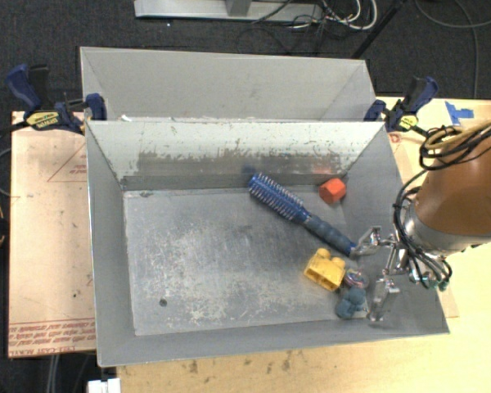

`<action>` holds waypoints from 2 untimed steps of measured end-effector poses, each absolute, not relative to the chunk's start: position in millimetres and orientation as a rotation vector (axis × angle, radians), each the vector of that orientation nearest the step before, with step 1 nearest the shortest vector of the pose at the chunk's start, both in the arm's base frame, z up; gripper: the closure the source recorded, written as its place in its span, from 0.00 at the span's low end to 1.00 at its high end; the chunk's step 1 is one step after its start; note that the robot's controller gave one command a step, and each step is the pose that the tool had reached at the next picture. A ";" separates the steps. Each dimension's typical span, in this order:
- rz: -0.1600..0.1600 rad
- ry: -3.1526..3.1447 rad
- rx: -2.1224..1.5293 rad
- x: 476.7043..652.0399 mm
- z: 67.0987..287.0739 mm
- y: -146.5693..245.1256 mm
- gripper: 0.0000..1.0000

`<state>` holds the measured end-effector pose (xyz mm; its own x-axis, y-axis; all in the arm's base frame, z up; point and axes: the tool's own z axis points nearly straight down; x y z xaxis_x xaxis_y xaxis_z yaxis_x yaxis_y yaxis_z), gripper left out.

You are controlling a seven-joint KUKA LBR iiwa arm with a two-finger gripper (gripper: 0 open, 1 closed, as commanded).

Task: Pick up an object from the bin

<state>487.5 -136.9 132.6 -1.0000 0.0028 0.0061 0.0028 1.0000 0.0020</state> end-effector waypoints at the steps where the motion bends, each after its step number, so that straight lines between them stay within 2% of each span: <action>1: 0.015 -3.156 0.300 492.6 87.4 -106.3 0.00; 2: 0.015 -3.167 0.308 496.3 90.4 -104.6 1.00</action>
Offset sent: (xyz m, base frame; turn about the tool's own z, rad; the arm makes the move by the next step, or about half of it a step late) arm -0.0035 0.0333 -0.0533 -0.1981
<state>496.3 -104.6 90.4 -0.9804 -0.1929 -0.0390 -0.1926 0.9812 -0.0132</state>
